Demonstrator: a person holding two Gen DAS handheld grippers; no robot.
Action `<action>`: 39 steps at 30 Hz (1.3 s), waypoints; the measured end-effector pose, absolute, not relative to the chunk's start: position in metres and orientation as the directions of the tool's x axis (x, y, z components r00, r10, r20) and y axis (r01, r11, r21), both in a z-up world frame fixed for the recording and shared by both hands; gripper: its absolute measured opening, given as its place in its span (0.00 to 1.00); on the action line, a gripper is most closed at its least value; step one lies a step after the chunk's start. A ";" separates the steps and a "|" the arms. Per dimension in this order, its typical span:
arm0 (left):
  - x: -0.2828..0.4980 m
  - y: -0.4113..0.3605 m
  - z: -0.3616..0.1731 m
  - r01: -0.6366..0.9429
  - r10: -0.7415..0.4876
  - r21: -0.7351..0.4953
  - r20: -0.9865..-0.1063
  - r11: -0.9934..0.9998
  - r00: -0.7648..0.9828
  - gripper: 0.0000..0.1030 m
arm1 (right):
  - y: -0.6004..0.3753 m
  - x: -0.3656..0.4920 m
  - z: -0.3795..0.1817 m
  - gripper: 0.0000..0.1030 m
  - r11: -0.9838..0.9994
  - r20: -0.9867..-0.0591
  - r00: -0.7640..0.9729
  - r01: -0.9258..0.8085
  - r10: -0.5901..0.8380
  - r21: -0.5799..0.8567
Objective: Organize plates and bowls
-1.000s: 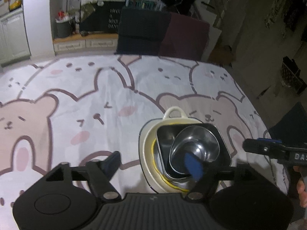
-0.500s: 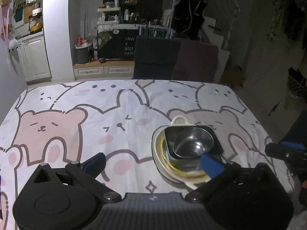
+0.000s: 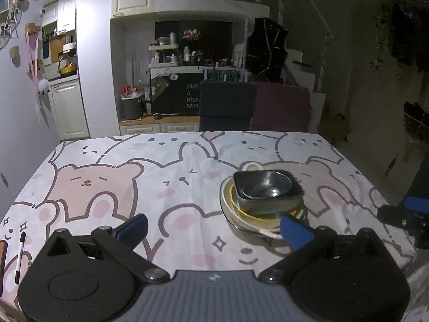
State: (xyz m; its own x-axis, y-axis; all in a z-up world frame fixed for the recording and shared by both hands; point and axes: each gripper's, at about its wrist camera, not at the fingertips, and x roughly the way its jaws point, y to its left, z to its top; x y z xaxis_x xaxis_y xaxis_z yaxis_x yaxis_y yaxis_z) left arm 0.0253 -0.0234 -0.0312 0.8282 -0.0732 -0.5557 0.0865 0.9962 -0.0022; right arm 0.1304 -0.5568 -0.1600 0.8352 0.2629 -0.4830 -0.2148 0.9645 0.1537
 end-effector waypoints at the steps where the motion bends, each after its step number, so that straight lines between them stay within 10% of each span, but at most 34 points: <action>1: 0.021 -0.024 -0.033 0.089 -0.072 0.003 -0.552 0.996 0.830 1.00 | -0.558 0.124 -0.161 1.00 0.965 -0.477 0.839 -0.217 0.263 0.151; 39: -0.030 -0.024 -0.058 0.061 -0.032 0.047 -0.467 0.997 0.884 1.00 | -0.549 0.076 -0.181 1.00 0.976 -0.370 0.904 -0.216 0.213 0.033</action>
